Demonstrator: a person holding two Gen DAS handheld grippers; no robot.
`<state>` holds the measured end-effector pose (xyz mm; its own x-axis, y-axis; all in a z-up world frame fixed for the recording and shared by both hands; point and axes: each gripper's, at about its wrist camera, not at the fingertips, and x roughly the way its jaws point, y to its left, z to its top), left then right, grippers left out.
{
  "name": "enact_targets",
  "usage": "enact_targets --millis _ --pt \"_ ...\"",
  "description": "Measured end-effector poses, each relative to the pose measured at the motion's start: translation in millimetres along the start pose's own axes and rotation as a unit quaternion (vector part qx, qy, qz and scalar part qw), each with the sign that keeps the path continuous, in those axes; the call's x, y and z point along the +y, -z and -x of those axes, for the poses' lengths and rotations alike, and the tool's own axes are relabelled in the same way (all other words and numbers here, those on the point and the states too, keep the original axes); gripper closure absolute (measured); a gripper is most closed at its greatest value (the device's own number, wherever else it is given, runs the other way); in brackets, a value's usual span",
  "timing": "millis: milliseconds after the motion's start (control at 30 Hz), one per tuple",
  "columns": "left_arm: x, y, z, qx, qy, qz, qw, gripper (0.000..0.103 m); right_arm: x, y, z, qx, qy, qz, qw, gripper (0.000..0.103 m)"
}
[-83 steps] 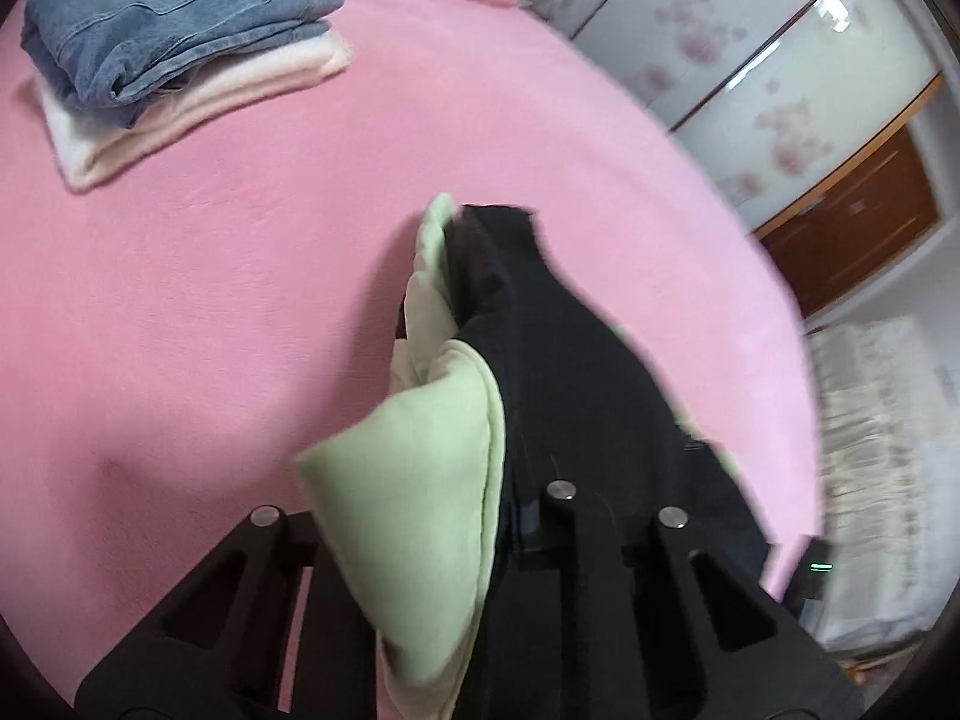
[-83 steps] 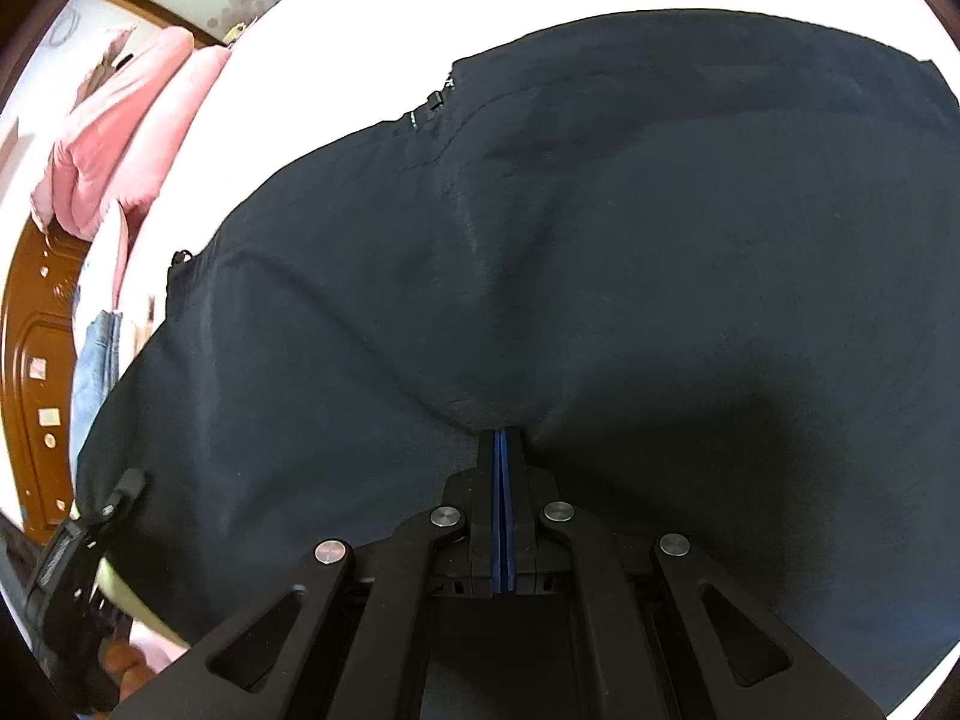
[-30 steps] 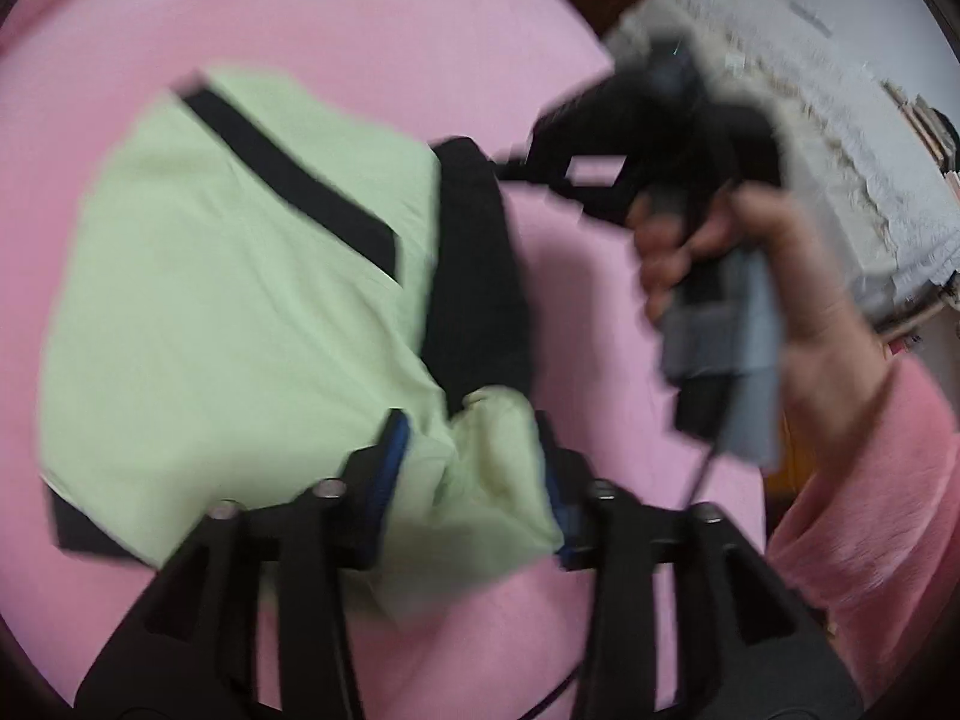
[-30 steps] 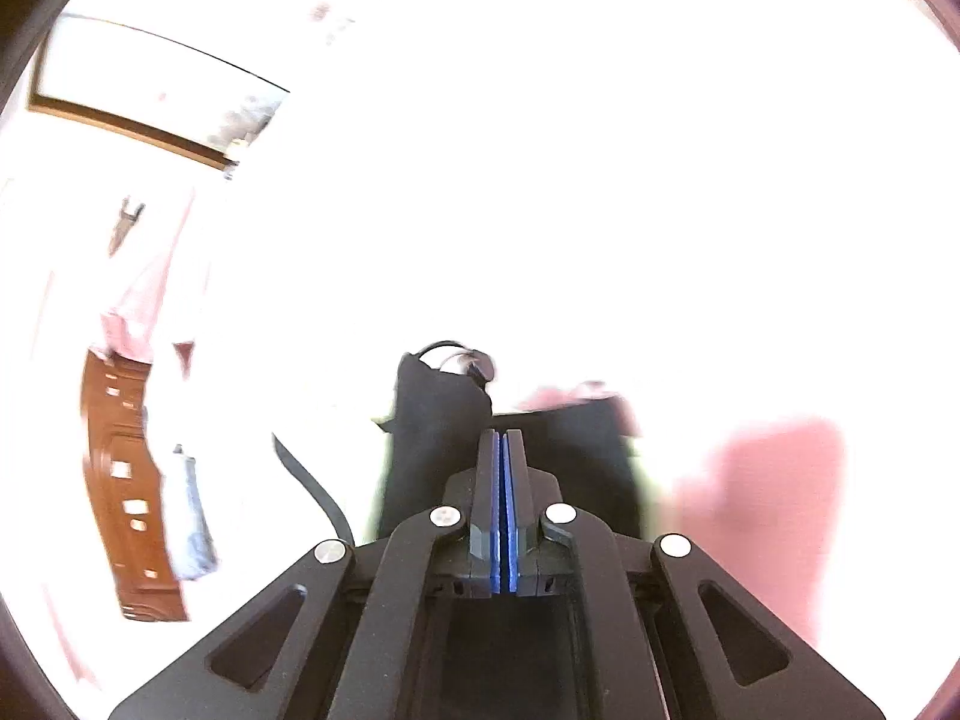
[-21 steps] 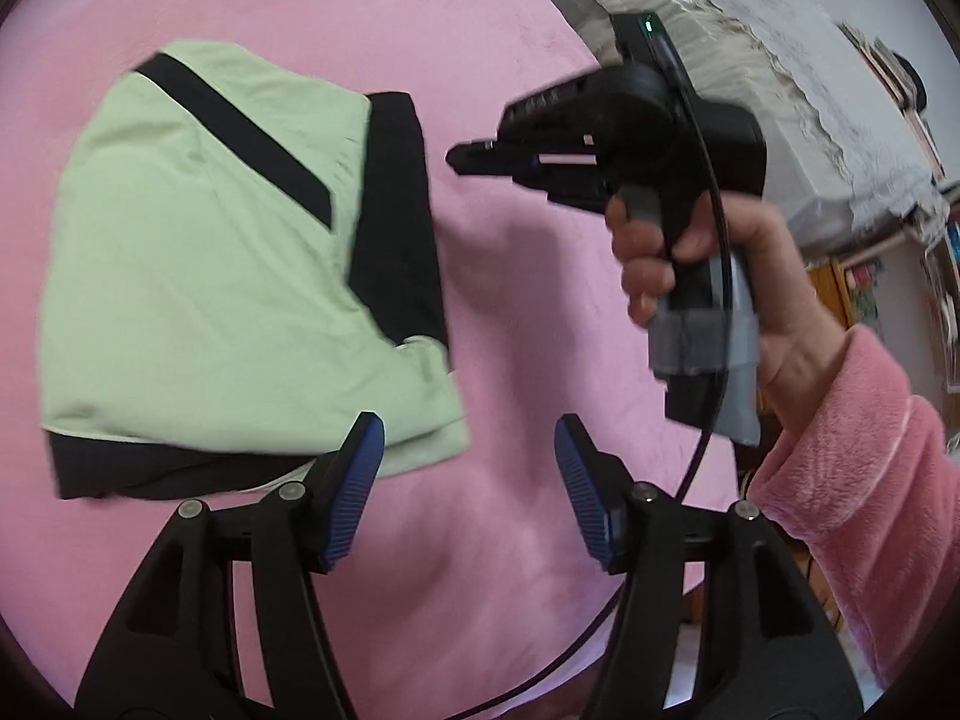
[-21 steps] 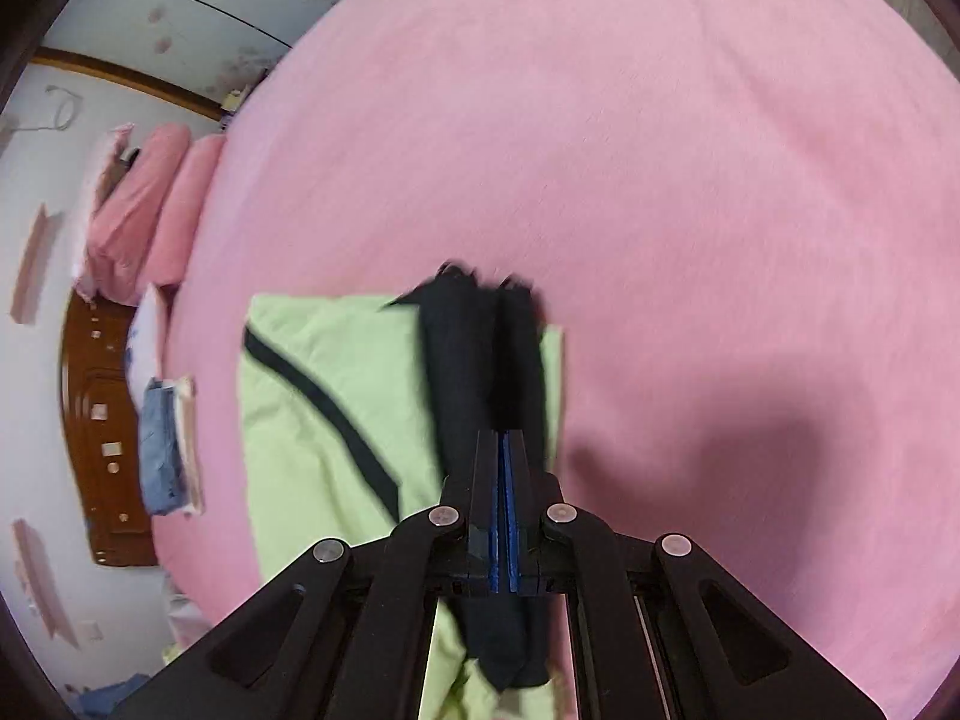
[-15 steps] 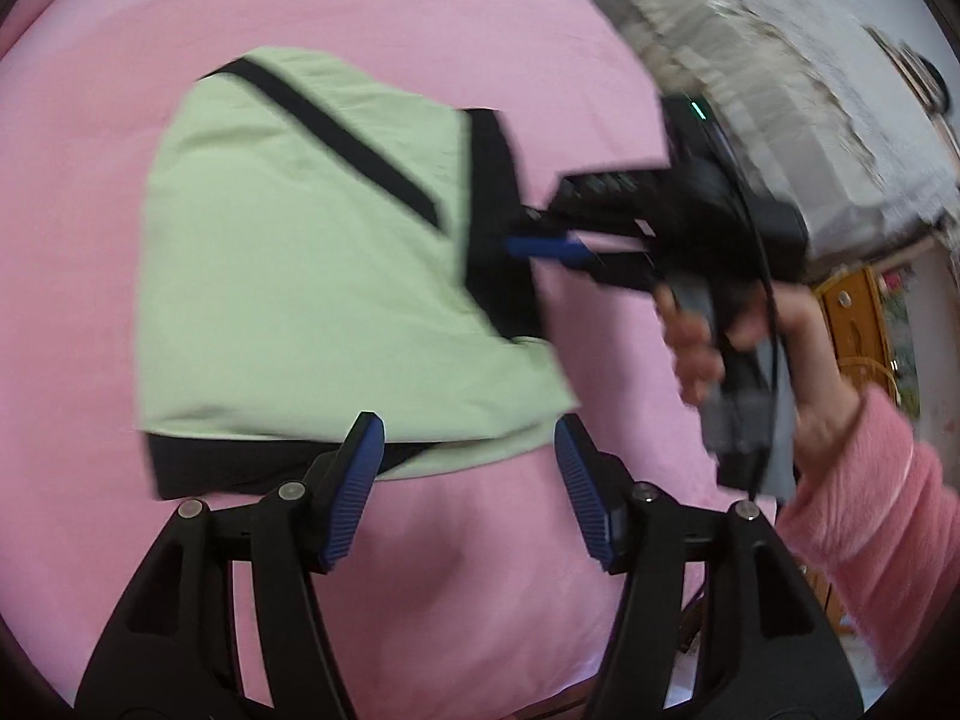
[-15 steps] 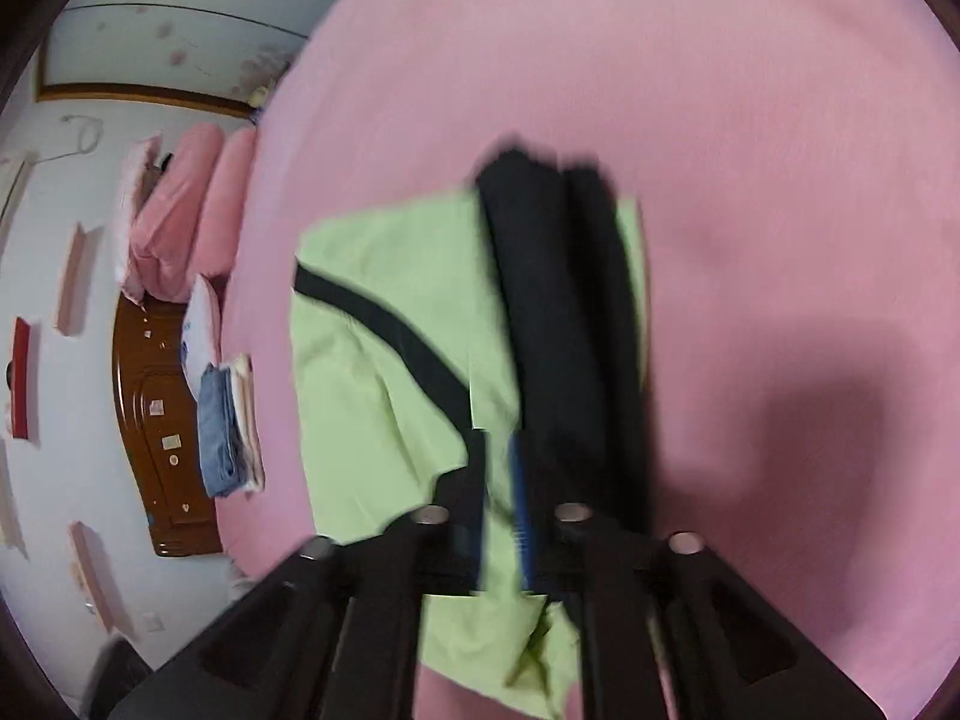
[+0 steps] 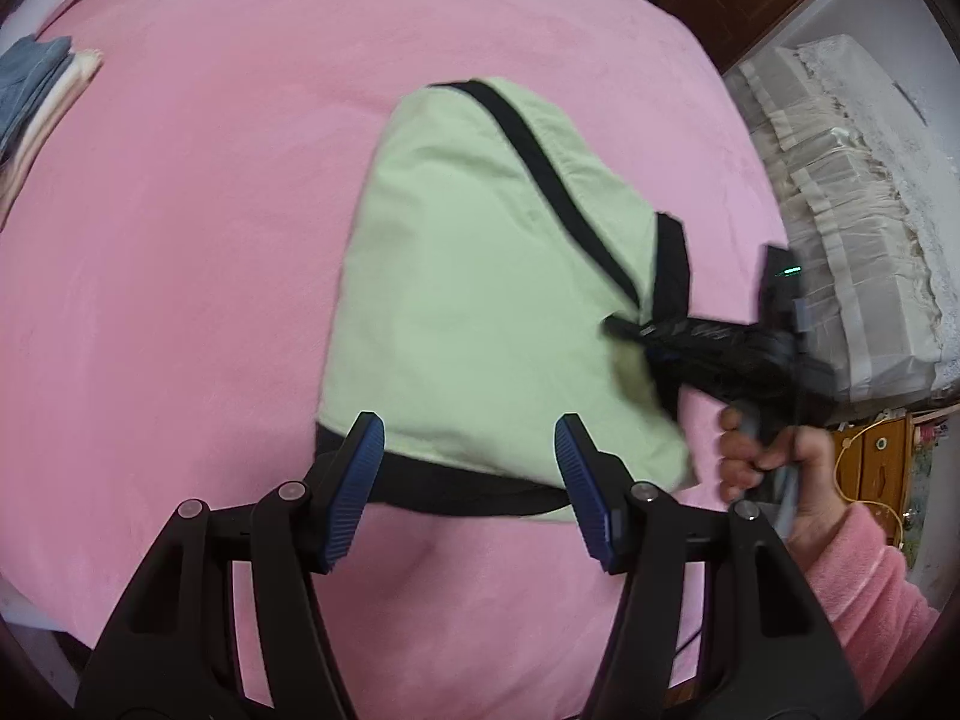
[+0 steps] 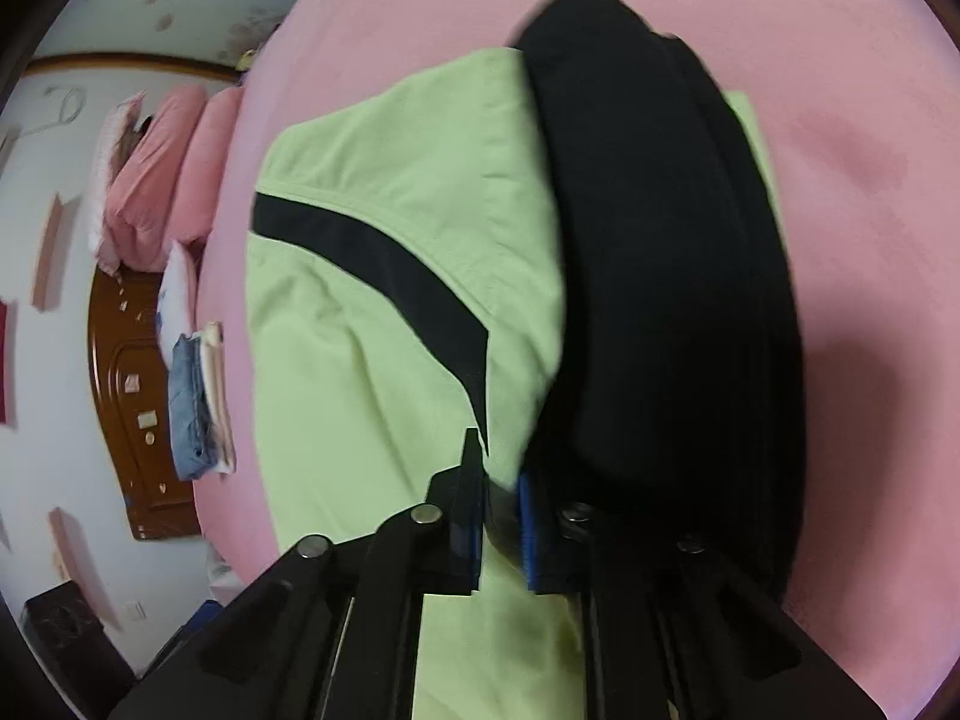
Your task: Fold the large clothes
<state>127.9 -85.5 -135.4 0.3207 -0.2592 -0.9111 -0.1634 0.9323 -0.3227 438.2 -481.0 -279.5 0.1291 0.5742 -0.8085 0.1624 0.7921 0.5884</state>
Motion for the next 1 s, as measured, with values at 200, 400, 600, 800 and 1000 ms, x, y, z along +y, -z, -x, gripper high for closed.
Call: enact_targets --millis 200,400,600,800,1000 --pt "3.7 7.3 -15.9 0.016 -0.014 -0.009 0.9997 0.047 -1.2 28.7 84.5 -0.082 -0.021 -0.004 0.996 0.098" --pt "6.3 3.2 -31.2 0.022 -0.034 -0.011 0.9991 0.047 -21.0 64.2 107.2 -0.089 0.077 0.002 0.993 0.099" --pt "-0.1 -0.2 -49.8 0.034 -0.060 -0.034 0.9970 0.047 -48.7 61.9 66.1 -0.109 0.143 -0.029 0.983 0.099" --pt "-7.5 0.1 -56.4 0.046 -0.076 -0.055 0.9946 0.047 -30.0 70.0 49.4 -0.128 0.203 -0.006 0.971 0.097" --pt "-19.0 0.3 -65.1 0.009 -0.104 -0.093 0.9901 0.059 16.0 90.7 84.0 -0.211 0.250 0.049 0.944 0.076"
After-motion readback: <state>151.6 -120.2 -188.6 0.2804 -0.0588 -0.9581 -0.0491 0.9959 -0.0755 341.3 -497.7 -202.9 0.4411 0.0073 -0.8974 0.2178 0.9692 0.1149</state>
